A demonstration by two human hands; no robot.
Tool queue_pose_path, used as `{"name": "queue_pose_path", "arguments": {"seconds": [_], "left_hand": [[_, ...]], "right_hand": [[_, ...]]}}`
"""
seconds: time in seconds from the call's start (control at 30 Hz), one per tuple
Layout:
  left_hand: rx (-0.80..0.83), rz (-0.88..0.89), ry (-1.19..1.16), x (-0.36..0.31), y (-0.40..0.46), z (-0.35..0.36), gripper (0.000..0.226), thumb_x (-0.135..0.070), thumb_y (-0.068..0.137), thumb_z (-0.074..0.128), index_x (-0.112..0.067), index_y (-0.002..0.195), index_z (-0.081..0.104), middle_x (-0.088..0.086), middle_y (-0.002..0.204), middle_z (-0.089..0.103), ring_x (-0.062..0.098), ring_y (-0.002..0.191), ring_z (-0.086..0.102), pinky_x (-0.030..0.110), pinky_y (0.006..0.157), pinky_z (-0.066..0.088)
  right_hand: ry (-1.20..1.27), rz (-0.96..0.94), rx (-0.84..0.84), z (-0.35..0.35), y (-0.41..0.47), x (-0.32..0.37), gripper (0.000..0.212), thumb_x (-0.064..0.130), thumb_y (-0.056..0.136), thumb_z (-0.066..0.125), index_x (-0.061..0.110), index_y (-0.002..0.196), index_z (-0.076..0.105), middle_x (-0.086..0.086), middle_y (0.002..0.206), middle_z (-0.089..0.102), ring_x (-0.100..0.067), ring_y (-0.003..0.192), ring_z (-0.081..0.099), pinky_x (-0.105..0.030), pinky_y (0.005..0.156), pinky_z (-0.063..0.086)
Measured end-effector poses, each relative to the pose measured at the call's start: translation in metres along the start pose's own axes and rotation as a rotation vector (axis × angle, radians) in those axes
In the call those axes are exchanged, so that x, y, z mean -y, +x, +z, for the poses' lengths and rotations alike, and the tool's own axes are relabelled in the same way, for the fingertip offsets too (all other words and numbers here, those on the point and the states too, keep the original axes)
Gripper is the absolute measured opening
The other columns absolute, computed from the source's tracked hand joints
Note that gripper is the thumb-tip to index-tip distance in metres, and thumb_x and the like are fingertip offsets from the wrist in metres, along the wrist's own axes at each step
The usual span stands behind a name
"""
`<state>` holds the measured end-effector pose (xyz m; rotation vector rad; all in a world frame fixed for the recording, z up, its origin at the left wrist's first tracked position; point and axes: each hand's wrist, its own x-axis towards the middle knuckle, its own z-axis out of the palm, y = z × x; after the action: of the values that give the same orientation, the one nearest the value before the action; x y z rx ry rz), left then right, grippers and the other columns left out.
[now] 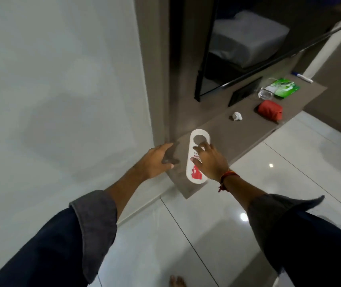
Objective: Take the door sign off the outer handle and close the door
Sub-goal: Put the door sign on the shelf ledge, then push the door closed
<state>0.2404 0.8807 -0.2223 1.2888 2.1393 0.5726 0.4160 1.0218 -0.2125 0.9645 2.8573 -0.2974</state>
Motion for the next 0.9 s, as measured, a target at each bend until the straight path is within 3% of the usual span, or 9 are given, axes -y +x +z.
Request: {"name": "queue_pose_path", "arguments": {"seconds": [0.1, 0.2, 0.33, 0.5, 0.77, 0.9], "left_hand": [[-0.089, -0.003, 0.053, 0.024, -0.062, -0.038, 0.072, -0.03, 0.091, 0.072, -0.016, 0.153, 0.038, 0.006, 0.156, 0.045, 0.024, 0.142, 0.044, 0.034, 0.116, 0.036], [-0.197, -0.08, 0.12, 0.055, -0.139, -0.082, 0.069, -0.031, 0.092, 0.07, -0.016, 0.152, 0.039, 0.005, 0.156, 0.045, 0.024, 0.142, 0.042, 0.038, 0.118, 0.035], [-0.381, -0.22, 0.176, 0.105, -0.268, -0.134, 0.067, -0.035, 0.093, 0.067, -0.019, 0.152, 0.039, 0.003, 0.158, 0.043, 0.024, 0.144, 0.039, 0.04, 0.117, 0.034], [-0.608, -0.49, 0.291, 0.166, -0.469, -0.179, 0.063, -0.031, 0.095, 0.065, -0.016, 0.151, 0.039, 0.008, 0.155, 0.045, 0.026, 0.142, 0.041, 0.038, 0.114, 0.037], [-0.97, -0.882, 0.289, 0.214, -0.722, -0.202, 0.057, -0.021, 0.091, 0.064, -0.009, 0.143, 0.045, 0.011, 0.142, 0.05, 0.031, 0.13, 0.047, 0.046, 0.104, 0.046], [-0.954, -0.962, 0.294, 0.242, -0.793, -0.21, 0.074, -0.027, 0.092, 0.065, -0.01, 0.155, 0.03, 0.011, 0.159, 0.039, 0.03, 0.145, 0.038, 0.051, 0.121, 0.029]], "right_hand": [[-0.05, -0.148, 0.03, -0.012, -0.012, 0.059, 0.044, 0.036, 0.108, 0.048, 0.013, 0.143, 0.059, -0.013, 0.149, 0.051, -0.035, 0.135, 0.051, -0.048, 0.109, 0.047], [-0.08, -0.303, 0.028, -0.027, -0.026, 0.145, 0.046, 0.039, 0.108, 0.046, 0.015, 0.145, 0.057, -0.008, 0.149, 0.051, -0.032, 0.137, 0.049, -0.046, 0.116, 0.04], [-0.088, -0.614, 0.017, -0.044, -0.054, 0.283, 0.046, 0.035, 0.108, 0.047, 0.014, 0.148, 0.056, -0.007, 0.15, 0.049, -0.03, 0.136, 0.049, -0.044, 0.112, 0.043], [-0.094, -1.019, -0.024, -0.06, -0.12, 0.478, 0.044, 0.032, 0.108, 0.046, 0.012, 0.146, 0.058, -0.006, 0.147, 0.053, -0.027, 0.131, 0.052, -0.041, 0.109, 0.047], [-0.103, -1.459, -0.172, -0.074, -0.254, 0.698, 0.048, 0.035, 0.109, 0.045, 0.008, 0.147, 0.054, -0.011, 0.147, 0.053, -0.03, 0.129, 0.052, -0.042, 0.106, 0.049], [-0.16, -1.543, -0.32, -0.082, -0.301, 0.772, 0.052, 0.037, 0.107, 0.048, 0.007, 0.148, 0.051, -0.013, 0.151, 0.054, -0.032, 0.134, 0.053, -0.044, 0.109, 0.049]]}}
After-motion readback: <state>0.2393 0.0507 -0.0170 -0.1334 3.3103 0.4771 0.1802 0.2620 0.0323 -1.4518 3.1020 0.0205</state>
